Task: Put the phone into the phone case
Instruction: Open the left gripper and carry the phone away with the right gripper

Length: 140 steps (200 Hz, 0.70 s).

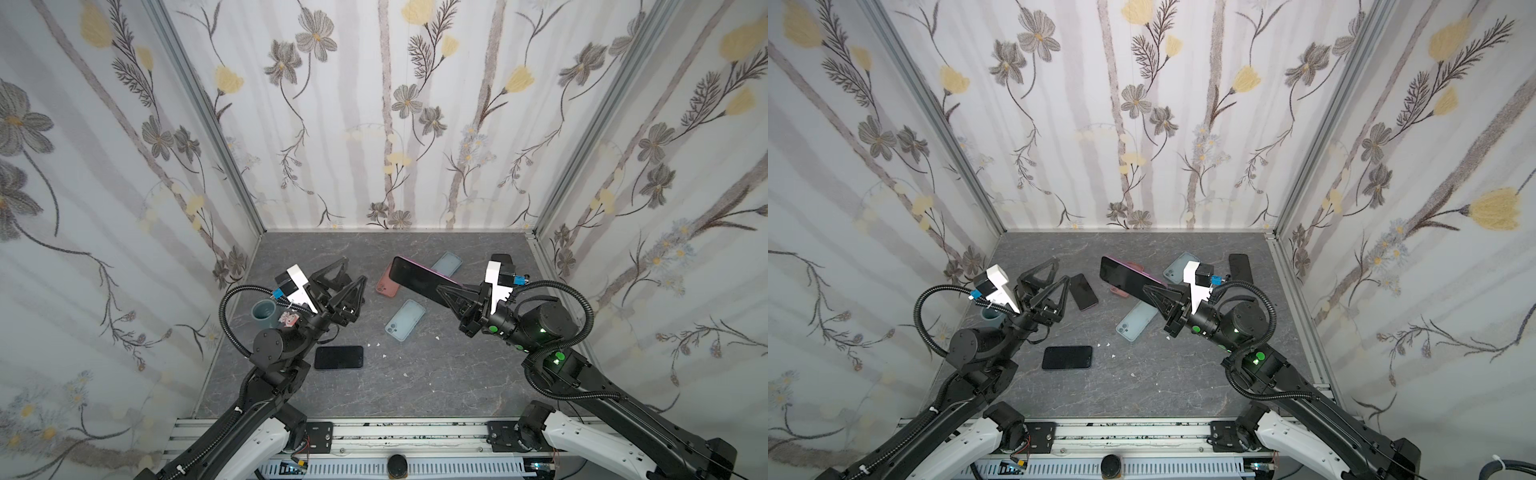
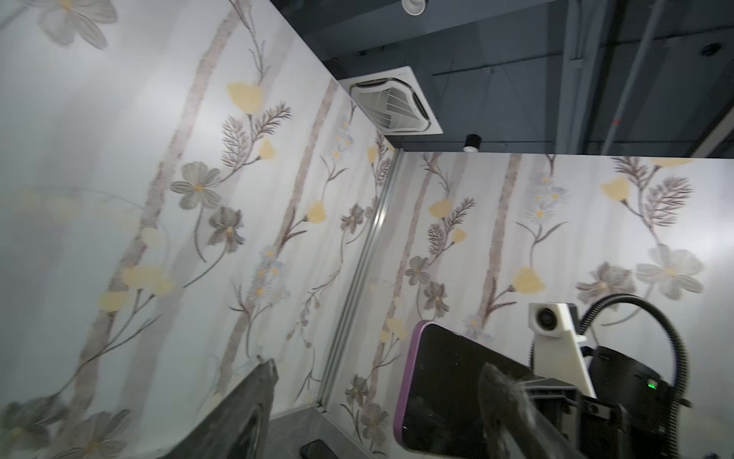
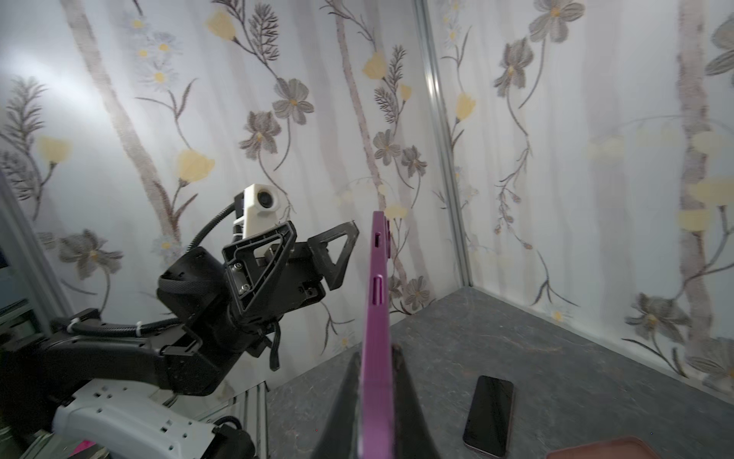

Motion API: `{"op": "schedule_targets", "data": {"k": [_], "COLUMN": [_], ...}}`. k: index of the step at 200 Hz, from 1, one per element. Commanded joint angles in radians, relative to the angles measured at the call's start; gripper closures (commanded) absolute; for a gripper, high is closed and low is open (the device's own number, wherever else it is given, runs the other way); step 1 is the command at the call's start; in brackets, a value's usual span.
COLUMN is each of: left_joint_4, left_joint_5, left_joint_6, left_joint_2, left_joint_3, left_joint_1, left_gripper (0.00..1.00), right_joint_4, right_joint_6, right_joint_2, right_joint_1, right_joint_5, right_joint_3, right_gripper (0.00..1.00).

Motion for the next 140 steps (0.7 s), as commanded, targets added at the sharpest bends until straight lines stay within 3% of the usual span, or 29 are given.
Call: {"op": "schedule_targets", "data": {"k": [1, 15, 36, 105, 140], "left_joint_4": [-0.324, -0.435, -0.566, -0.783, -0.940], "left_joint_5": [-0.161, -0.142, -0.088, -0.044, 0.011], "left_joint_6": [0.017, -0.015, -0.048, 0.011, 0.043], "left_joint_2": [0.096, 0.213, 0.406, 0.941, 1.165], "left_joint_3": [0.094, 0.164, 0.275, 0.587, 0.776], "left_joint_1": [0.000, -0.001, -0.020, -0.187, -0.241], "left_gripper": [0.20, 0.19, 0.27, 0.39, 0.39], "right_joint_4": [-0.143, -0.206, -0.280, -0.503, -0.546], "right_joint_6": [-0.021, -0.004, 0.002, 0.010, 0.024], "right_joint_2": [-0.044, -0.079, -0.129, -0.272, -0.356], "right_joint_1": [0.000, -0.002, -0.009, -0.015, -0.016], "right_joint_5": [0.331, 0.462, 0.566, 0.623, 0.658], "right_joint_3": [0.033, 0.033, 0.029, 0.022, 0.000], "right_gripper": [1.00, 1.00, 1.00, 1.00, 1.00]}}
